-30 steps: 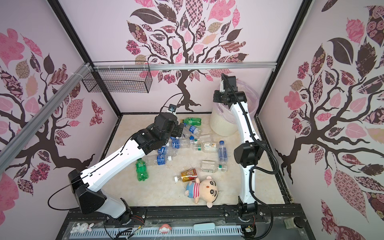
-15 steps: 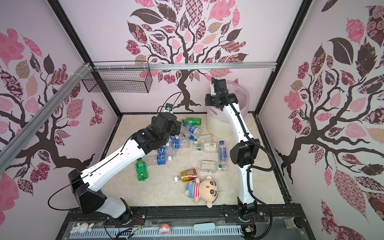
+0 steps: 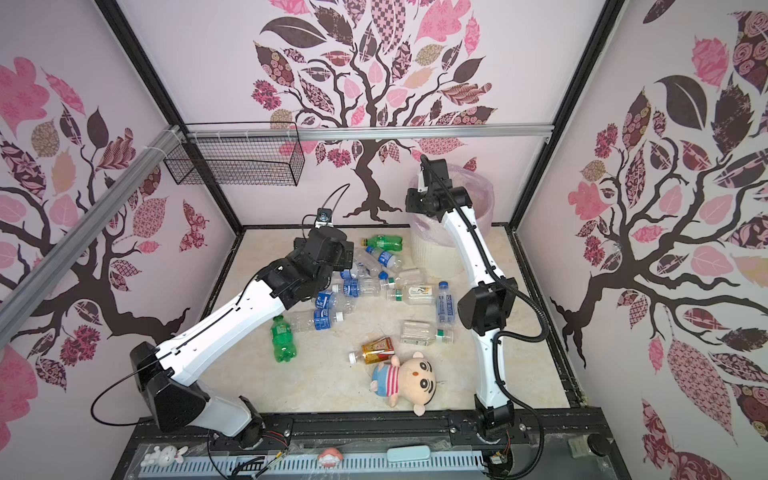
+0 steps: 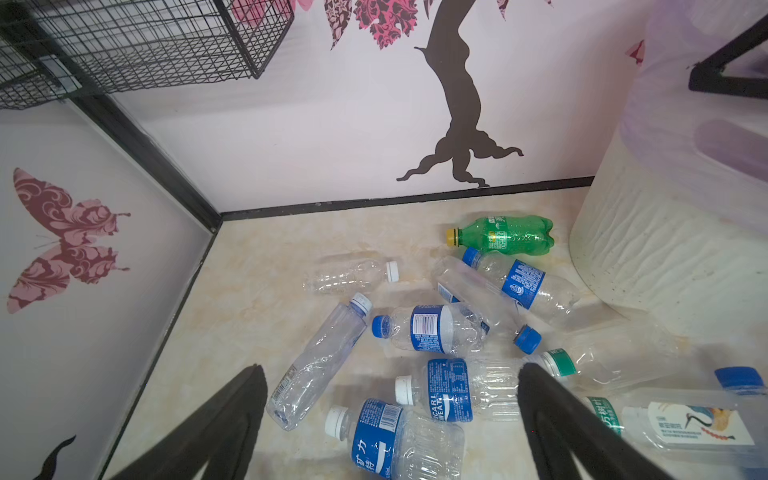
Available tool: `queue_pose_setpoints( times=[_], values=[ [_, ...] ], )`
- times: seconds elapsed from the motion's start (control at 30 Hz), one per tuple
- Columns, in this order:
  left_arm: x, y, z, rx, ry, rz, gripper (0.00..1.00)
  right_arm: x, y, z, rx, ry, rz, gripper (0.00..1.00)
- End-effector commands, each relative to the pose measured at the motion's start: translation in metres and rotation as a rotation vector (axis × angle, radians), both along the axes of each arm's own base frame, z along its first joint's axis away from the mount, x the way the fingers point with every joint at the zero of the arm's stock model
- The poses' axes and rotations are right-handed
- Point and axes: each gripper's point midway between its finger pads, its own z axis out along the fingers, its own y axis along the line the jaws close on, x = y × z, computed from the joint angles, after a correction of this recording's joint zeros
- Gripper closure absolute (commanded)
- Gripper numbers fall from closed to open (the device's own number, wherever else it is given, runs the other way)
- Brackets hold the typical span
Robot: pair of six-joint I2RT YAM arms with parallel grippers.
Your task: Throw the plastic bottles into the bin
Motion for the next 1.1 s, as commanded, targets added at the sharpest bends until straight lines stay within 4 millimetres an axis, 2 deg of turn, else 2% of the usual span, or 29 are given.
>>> queue_pose_setpoints(
  times=[0.0,0.17,0.2,0.43,0.7,0.9,1.07],
  values=[
    [-0.006,0.008,-0.003,-0.052,0.023,0.002,0.03,0.003,-0.002,0.003,-0.011,-0.008,-0.022,0.42],
    [-0.006,0.014,0.004,-0.032,0.003,0.011,0.03,-0.003,-0.006,0.040,-0.002,-0.091,-0.031,0.03],
    [-0.006,0.015,0.005,-0.029,0.001,0.016,0.03,-0.005,-0.007,0.049,0.008,-0.108,-0.035,0.01],
    [-0.007,0.029,0.009,-0.013,-0.002,0.051,0.03,-0.024,-0.018,0.094,0.040,-0.183,-0.078,0.01],
    [-0.009,0.055,0.004,-0.040,0.012,0.151,0.03,-0.061,-0.018,0.109,0.082,-0.142,-0.058,0.00],
    [-0.017,0.076,-0.015,-0.058,0.105,0.210,0.03,-0.097,0.004,0.108,0.041,-0.132,-0.011,0.00],
    [-0.025,0.096,-0.041,-0.112,0.249,0.271,0.03,-0.128,0.043,0.093,-0.058,-0.121,0.071,0.01]
  ],
)
